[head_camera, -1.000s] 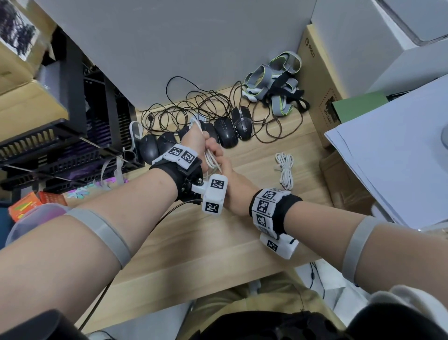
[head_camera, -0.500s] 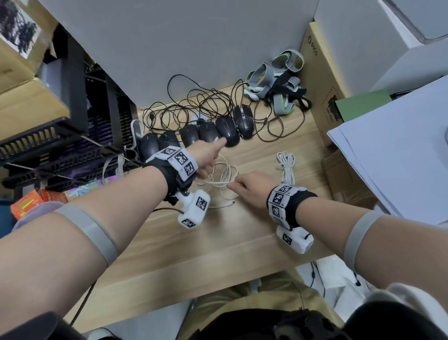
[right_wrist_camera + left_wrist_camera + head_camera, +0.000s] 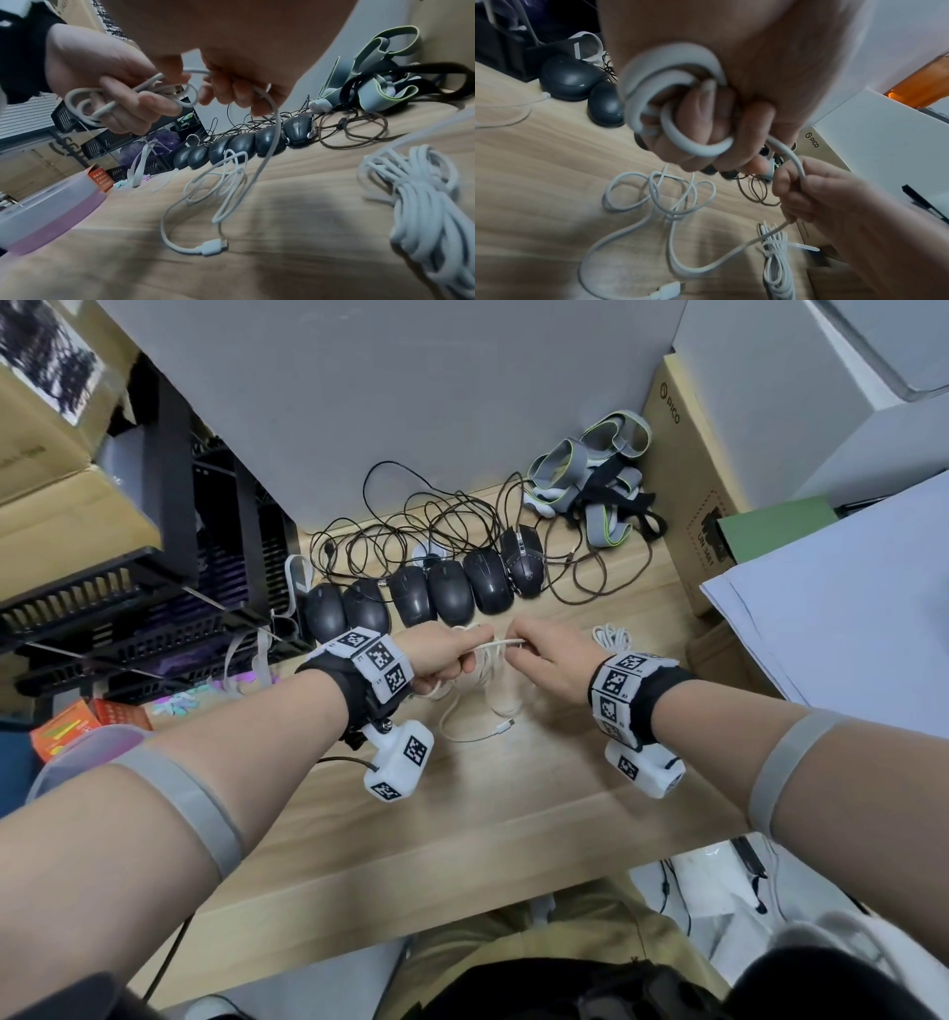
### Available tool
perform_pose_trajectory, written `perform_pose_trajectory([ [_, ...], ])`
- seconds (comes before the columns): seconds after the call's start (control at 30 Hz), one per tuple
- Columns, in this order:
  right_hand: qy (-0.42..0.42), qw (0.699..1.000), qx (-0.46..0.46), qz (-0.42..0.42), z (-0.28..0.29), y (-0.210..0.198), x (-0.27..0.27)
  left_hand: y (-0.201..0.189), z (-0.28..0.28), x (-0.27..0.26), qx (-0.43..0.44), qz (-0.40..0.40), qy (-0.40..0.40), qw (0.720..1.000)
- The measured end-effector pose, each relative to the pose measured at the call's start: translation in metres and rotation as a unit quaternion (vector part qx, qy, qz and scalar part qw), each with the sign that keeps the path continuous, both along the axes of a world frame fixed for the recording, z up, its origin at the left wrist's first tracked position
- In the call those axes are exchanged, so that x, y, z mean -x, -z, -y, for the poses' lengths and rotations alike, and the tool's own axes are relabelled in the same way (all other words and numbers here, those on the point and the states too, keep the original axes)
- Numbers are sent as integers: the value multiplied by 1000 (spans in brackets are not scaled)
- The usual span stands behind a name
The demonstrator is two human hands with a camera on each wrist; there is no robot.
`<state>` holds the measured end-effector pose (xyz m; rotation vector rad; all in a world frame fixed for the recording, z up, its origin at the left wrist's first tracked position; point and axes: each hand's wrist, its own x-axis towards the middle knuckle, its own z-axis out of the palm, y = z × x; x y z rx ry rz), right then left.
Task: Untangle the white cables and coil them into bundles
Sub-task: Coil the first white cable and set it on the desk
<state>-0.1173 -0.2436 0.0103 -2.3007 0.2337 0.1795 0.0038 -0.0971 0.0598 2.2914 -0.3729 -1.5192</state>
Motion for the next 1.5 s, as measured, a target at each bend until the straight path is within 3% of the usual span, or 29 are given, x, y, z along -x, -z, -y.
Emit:
perform_pose_trajectory([
  [0.3,-54,998,8,-17,-14,-8,-10,12,5,9,44,-82,-86,992],
  [0.47,63,997,-20,-33,-9,-8,-6,6,3,2,92,-62,-87,990],
  [0.6,187,975,-106,-65,-3,5,0,3,7,-1,116,-47,-156,980],
  [0.67,199,966,-128,-106,-8,8,5,4,9,0,114,-31,-189,975],
  [0.77,148,971,-142,-124,-25,3,8,5,10,2,88,-44,-204,974],
  [0.9,37,987,-95,-123,-48,-9,-1,7,15,7,90,-45,-237,966],
  [0.97,-27,991,-65,-114,-59,-16,-6,7,20,8,99,-2,-257,961],
  [1.07,-91,990,18,-108,-67,-25,-10,16,24,0,69,137,-255,955],
  [1.17,-124,982,42,-137,-66,-29,-9,17,23,-8,59,179,-313,931],
  [1.3,-151,978,-7,-141,-62,-21,-2,18,21,-8,122,104,-375,913],
  [1.5,-165,970,-34,-176,-65,-1,7,17,23,-9,109,158,-347,918],
])
